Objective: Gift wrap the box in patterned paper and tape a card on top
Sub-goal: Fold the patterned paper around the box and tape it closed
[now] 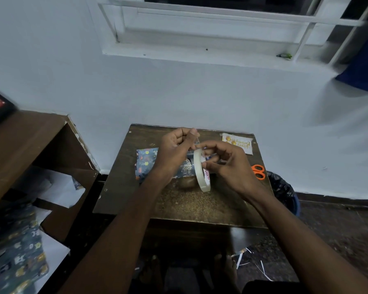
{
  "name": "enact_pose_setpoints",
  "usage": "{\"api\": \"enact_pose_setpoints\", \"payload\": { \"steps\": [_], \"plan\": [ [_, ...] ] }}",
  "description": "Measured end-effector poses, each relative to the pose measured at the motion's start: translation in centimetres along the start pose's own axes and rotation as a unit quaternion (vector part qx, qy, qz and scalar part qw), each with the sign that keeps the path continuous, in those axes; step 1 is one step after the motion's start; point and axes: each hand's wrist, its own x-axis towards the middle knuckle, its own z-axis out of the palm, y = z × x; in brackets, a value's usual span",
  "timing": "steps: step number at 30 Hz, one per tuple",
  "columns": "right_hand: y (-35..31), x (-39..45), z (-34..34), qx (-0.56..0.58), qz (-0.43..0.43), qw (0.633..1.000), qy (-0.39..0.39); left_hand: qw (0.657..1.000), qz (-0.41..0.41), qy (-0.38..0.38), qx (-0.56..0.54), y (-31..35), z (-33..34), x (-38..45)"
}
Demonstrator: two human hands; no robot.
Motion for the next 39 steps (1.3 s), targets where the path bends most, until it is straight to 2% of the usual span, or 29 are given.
{"api": "enact_pose_setpoints", "payload": {
  "steps": [13,26,31,39],
  "plan": [
    [-0.3,0.4,-0.7,0.023,-0.034,0.998,0.052,0.992,-0.040,-0.119,0.003,1.4,-0.6,-0.5],
    [0.1,0.3,-1.1,-0.053,-0.036,0.997,0.047,0.995,-0.034,-0.082,-0.055,0.9,-1.0,0.0],
    [0.1,0.4,-0.9,-0.046,-0.026,0.997,0.055,0.996,-0.018,-0.078,-0.042,0.6,-1.0,0.0],
    [0.3,0.4,-0.8,-0.056,0.010,0.998,0.029,0.999,-0.031,-0.032,-0.023,0.1,-0.7,0.0]
  ]
}}
